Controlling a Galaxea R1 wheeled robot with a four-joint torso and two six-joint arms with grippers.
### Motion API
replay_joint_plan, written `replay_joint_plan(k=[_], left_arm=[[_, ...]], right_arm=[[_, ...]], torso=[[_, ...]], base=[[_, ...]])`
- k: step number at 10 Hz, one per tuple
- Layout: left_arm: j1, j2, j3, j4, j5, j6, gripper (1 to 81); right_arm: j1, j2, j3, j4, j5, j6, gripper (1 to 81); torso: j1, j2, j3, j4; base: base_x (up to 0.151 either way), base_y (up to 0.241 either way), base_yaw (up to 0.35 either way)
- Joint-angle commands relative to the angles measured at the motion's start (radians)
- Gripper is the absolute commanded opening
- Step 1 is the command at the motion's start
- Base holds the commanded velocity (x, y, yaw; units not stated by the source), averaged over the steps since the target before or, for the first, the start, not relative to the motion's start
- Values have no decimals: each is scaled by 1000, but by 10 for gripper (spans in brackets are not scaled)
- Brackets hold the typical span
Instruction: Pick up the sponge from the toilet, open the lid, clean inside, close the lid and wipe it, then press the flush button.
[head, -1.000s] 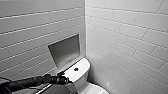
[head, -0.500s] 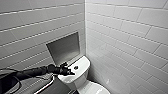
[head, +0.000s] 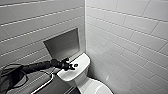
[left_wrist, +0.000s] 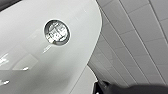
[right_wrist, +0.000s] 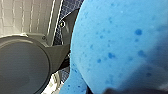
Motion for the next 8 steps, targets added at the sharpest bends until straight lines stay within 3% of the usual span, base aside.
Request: replay_joint_plan(k=[1, 8], left_arm=[[-209, -6, -40, -22, 48, -18, 10], [-257, 129, -252, 9, 64, -21, 10]], right_arm=[[2, -35, 39, -7, -54, -1, 10], [1, -32, 51, -7, -54, -1, 10]], torso=[[0, 0, 0, 0], [0, 0, 1, 0]], base=[[0, 0, 0], [0, 0, 0]])
